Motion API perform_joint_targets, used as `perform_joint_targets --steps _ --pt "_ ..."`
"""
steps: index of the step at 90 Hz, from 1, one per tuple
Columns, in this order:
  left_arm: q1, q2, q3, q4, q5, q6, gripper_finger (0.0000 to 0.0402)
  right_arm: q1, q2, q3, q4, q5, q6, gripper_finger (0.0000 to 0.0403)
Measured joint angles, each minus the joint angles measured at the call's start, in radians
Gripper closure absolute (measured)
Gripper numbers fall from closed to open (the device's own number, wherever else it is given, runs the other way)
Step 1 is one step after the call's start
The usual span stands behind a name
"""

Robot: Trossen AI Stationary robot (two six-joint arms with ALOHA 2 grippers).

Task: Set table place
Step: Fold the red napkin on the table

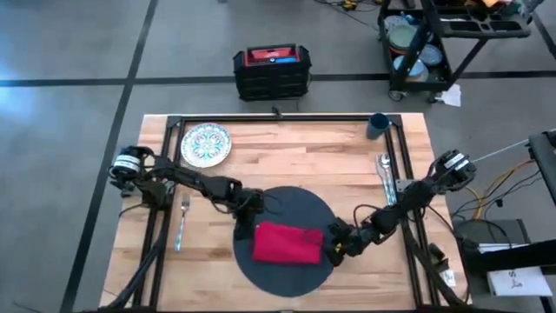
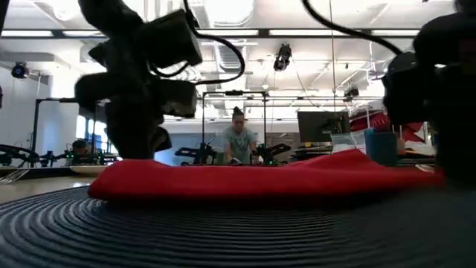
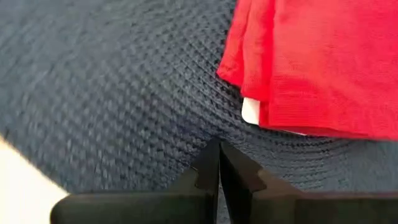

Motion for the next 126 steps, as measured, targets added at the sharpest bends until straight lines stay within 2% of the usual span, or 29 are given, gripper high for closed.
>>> perform_joint_targets --steps 21,29,42,55,70,79,93,102,116,126 --pt "-0.117 0.002 -0.026 0.185 0.104 -0.169 0.0401 -0.099 -0.001 -0.011 0.003 0.017 -0.087 0.0403" --pt "-0.147 0.002 -0.021 0.19 0.161 -0.209 0.0401 -0.132 -0.007 -0.011 -0.012 0.016 -0.112 0.0403" --pt "-0.168 0.001 -0.021 0.194 0.21 -0.232 0.0402 -0.155 -0.06 -0.011 -0.126 0.018 -0.133 0.0403" --pt "-0.159 -0.015 -0.003 0.202 0.199 -0.2 0.0401 -0.186 -0.147 -0.021 -0.218 0.033 -0.173 0.0403" --pt "-0.125 -0.109 0.019 0.143 0.036 -0.101 0.0402 -0.162 -0.252 -0.014 -0.237 0.049 -0.183 0.0403" --pt "-0.092 -0.17 0.017 0.099 -0.063 -0.068 0.0401 -0.132 -0.269 -0.011 -0.239 0.069 -0.165 0.0403" --pt "-0.059 -0.213 0.017 0.103 -0.088 -0.048 0.0402 -0.099 -0.274 0.002 -0.216 0.077 -0.151 0.0403" --pt "-0.057 -0.212 0.017 0.091 -0.141 -0.023 0.0402 -0.098 -0.266 0.006 -0.211 0.075 -0.156 0.0403" --pt "-0.039 -0.164 0.017 0.049 -0.208 -0.003 0.0402 -0.097 -0.262 0.012 0.009 0.039 -0.257 0.0403" --pt "-0.025 -0.097 0.014 0.029 -0.177 0.0 0.0402 -0.096 -0.226 0.022 0.069 0.018 -0.265 0.0403"
